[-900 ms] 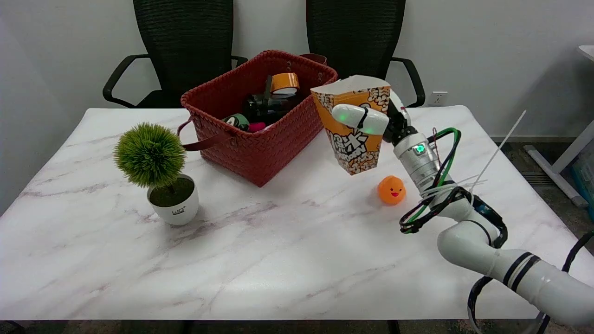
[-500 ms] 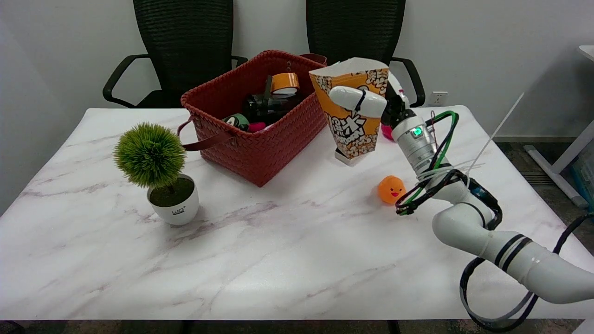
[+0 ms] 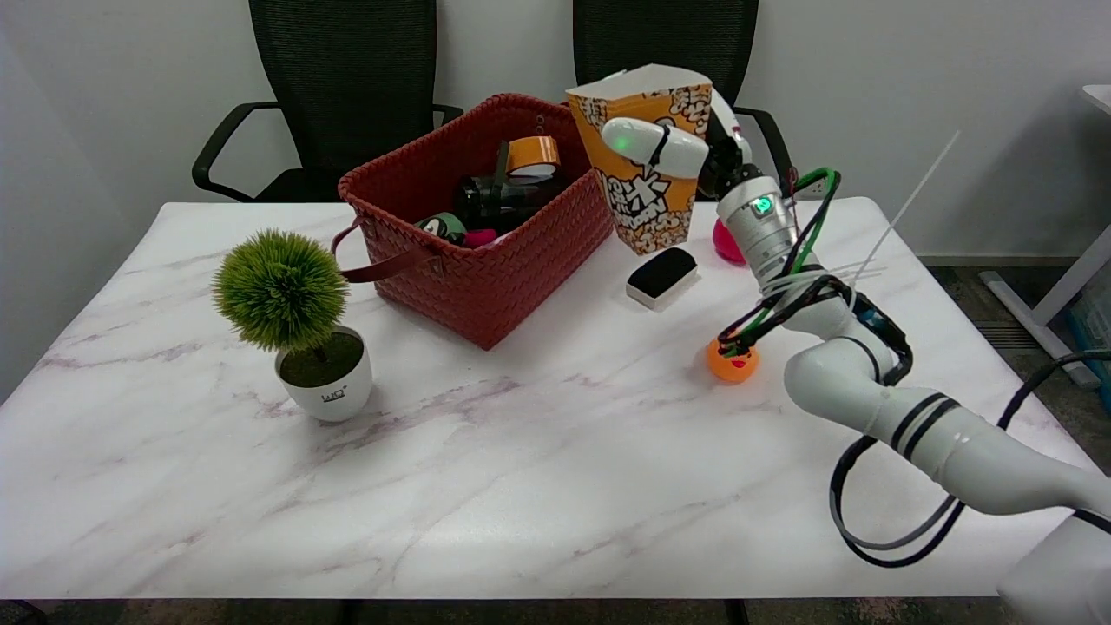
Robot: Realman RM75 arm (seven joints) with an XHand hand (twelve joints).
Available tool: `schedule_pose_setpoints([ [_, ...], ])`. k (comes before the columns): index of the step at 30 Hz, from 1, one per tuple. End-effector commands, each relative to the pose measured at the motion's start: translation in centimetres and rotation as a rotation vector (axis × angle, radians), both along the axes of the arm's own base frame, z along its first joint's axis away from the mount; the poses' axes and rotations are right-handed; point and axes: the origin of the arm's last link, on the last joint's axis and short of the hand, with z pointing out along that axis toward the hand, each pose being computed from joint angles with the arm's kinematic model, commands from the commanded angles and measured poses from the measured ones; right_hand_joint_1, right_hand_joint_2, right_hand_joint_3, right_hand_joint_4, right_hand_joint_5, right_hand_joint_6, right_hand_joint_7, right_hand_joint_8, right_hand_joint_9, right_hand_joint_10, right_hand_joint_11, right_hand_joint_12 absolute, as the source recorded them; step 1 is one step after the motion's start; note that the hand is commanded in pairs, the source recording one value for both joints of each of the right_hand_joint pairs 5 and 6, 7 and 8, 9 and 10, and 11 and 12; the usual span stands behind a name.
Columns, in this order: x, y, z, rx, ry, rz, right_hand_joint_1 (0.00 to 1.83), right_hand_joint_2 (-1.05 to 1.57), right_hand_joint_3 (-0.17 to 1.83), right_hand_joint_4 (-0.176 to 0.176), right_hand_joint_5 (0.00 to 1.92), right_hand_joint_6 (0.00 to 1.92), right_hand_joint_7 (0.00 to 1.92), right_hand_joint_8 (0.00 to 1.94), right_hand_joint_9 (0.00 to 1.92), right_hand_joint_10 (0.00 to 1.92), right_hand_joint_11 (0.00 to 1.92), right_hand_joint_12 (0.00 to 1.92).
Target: Place the popcorn box into the brown storage basket.
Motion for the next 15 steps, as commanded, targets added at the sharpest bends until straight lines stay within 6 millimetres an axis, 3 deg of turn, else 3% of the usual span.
schedule_pose_setpoints([
  [1, 3.0, -4.5, -1.3, -0.02, 0.019, 0.055, 0.86, 0.5, -0.17, 0.0, 0.71, 0.71, 1.03, 1.03, 0.79, 0.79, 1.36, 1.36],
  [15, 5.3, -8.0, -3.6, -0.031, 0.056, 0.109, 0.85, 0.46, -0.17, 0.0, 0.66, 0.66, 0.99, 0.99, 0.7, 0.7, 1.27, 1.27],
])
